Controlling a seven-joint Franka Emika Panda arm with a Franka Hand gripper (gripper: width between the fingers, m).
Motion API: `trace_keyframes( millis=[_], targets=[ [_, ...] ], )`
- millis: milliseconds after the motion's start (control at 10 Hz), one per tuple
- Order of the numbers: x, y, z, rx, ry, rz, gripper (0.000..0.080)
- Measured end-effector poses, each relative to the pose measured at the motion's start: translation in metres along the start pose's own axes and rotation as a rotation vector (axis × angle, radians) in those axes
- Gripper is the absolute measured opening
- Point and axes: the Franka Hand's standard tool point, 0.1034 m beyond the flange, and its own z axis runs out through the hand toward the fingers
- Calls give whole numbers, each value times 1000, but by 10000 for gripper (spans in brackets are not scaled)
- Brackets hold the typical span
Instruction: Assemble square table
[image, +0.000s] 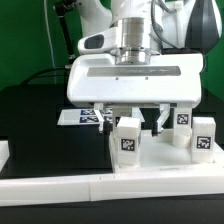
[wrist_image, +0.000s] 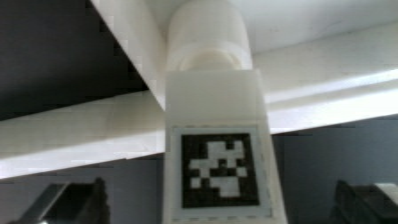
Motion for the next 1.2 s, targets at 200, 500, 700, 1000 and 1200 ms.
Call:
trace_keyframes(
  millis=[200, 500, 700, 1000, 1200],
  targets=[
    [0, 0, 0, 0, 0, 0, 646],
    [0, 0, 0, 0, 0, 0, 649],
    [-3, -11, 0, 40, -114, 17, 649],
    [4, -24, -4, 100, -306, 94, 649],
    [5, -14, 0, 115, -473, 75, 649]
  ],
)
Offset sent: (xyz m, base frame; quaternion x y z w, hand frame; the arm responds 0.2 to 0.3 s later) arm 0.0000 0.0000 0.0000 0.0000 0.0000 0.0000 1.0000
